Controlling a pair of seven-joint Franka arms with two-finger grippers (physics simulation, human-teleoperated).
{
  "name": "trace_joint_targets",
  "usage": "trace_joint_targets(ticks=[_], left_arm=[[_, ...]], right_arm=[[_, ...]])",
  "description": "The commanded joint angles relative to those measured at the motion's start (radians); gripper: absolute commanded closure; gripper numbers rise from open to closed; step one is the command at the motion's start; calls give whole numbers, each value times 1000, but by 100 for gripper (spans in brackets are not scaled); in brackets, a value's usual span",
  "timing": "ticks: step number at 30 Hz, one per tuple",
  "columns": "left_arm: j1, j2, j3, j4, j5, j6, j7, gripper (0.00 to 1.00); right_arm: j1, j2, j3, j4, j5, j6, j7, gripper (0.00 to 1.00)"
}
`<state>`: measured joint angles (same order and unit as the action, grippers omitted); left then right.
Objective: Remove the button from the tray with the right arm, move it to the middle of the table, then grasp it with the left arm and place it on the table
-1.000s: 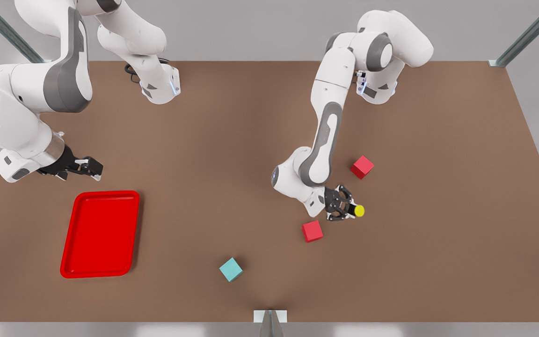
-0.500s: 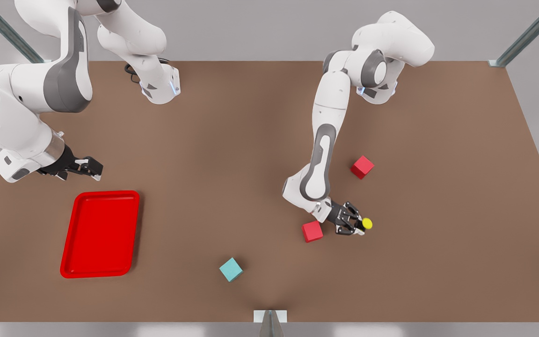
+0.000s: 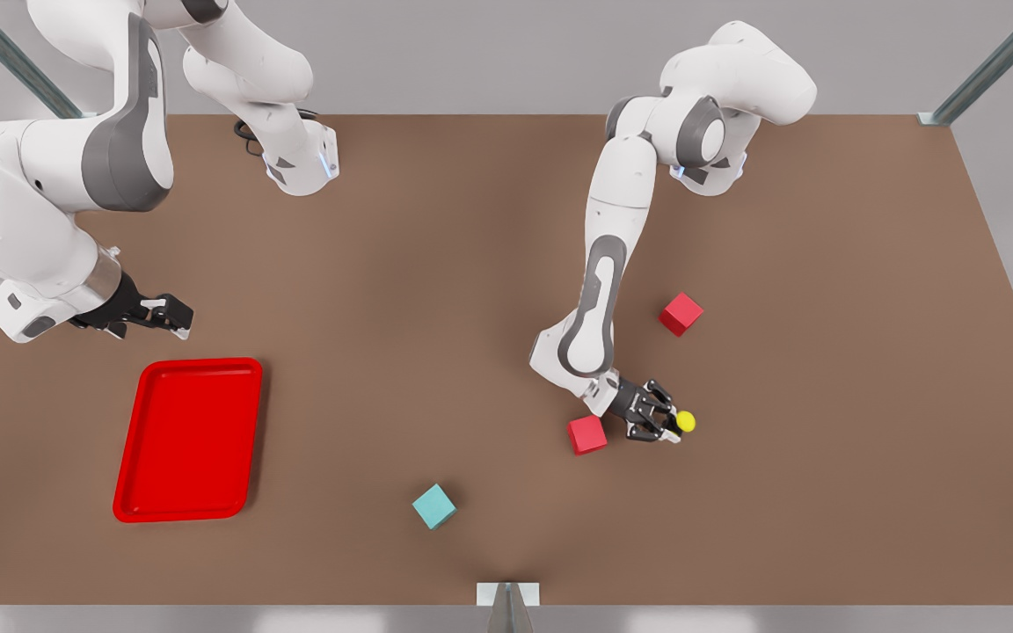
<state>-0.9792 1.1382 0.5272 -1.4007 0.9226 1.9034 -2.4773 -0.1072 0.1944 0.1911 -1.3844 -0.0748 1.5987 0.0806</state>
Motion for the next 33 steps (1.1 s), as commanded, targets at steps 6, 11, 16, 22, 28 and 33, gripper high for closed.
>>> trace_joint_targets(ticks=[6, 11, 16, 22, 28, 33], left_arm=[[8, 12, -13, 2, -33, -41, 210, 65], [16, 12, -16, 2, -34, -41, 207, 0], [16, 14, -18, 2, -34, -41, 205, 0], [24, 34, -19, 2, -31, -37, 205, 0], [25, 51, -36, 2, -34, -30, 199, 0], [27, 57, -36, 2, -34, -24, 198, 0]], right_arm=[[-2, -1, 1, 1, 0, 0, -1, 0], [-2, -1, 1, 1, 0, 0, -1, 0], [-2, -1, 1, -1, 0, 0, -1, 0], [-3, -1, 1, -1, 0, 0, -1, 0], [-2, -1, 1, 1, 0, 0, -1, 0], [-2, -1, 1, 1, 0, 0, -1, 0]])
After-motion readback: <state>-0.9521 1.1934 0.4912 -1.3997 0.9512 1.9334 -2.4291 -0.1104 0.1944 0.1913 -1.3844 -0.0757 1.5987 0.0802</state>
